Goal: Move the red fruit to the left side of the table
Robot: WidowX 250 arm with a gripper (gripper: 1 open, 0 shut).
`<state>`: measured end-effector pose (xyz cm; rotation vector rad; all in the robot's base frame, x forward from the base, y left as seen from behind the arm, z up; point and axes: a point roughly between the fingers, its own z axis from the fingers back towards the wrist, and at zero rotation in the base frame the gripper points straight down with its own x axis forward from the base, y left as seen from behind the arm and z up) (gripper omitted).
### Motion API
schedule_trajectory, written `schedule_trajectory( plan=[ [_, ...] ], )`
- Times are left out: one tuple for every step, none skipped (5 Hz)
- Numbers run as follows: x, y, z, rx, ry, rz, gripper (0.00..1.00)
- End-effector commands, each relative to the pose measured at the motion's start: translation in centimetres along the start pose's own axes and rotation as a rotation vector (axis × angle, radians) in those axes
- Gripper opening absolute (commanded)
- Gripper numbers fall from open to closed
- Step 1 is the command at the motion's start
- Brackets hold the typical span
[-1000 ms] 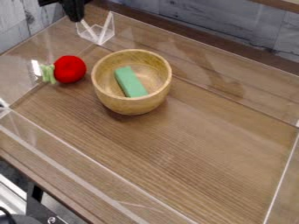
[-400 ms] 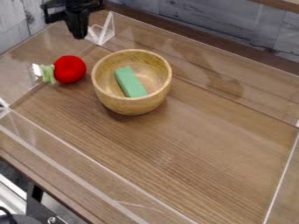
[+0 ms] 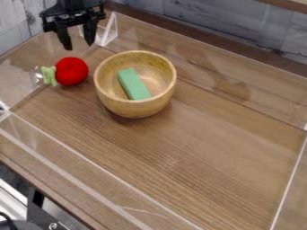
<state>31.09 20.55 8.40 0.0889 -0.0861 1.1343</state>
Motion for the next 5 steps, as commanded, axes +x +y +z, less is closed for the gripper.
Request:
schedule_trajectory(
  plan=[
    [0.4,0.1,4.4,-0.050,-0.066,0.032,1.00],
    [-0.5,-0.9,5.7,-0.061,-0.051,0.009,1.00],
    [-1.3,-2.0,6.7,-0.067,-0.039,-0.012,1.00],
    [-0.7,-2.7,7.1,-0.059,-0.034,-0.017,1.00],
    [0.2,-3.2,6.8,-0.046,-0.038,-0.019,0.00]
  ],
)
